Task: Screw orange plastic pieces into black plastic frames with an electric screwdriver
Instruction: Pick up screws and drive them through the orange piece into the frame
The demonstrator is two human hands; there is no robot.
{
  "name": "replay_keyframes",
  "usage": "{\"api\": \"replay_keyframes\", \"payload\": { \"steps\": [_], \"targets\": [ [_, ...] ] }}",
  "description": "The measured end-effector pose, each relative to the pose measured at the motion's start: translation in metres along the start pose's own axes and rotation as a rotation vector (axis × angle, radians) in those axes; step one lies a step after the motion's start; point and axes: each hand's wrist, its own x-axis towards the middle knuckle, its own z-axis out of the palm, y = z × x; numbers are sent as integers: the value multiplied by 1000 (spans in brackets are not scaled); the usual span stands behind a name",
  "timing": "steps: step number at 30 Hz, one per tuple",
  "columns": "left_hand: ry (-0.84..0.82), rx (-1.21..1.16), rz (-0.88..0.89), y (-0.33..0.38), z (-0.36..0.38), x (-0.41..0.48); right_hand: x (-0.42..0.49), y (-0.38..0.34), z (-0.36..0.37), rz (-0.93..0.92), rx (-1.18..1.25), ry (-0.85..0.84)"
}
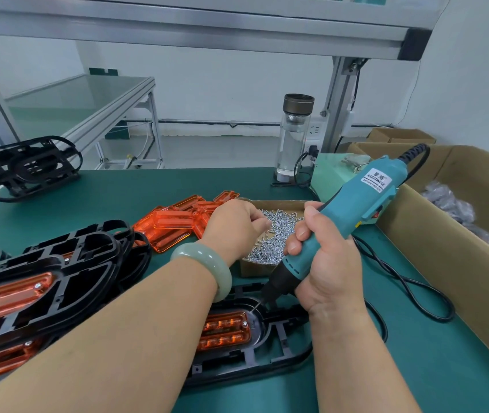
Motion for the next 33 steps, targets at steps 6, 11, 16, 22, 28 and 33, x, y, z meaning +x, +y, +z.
{"api": "replay_keyframes", "payload": {
  "steps": [6,11,16,22,28,33],
  "targets": [
    [16,-142,-107,0,0,0,-1,-1,0,16,6,4],
    [47,-407,-232,-1,0,-1,0,0,0,21,10,4],
    [44,-450,-254,-1,0,1,0,1,1,5,8,-9],
    [111,-374,-171,3,0,0,0,1,1,6,-1,2],
    [284,-787,-273,14,-7,-7,0,0,2,14,26,20],
    [326,-1276,-329,18,-18,-50,0,-2,3,25,104,65]
  ]
}}
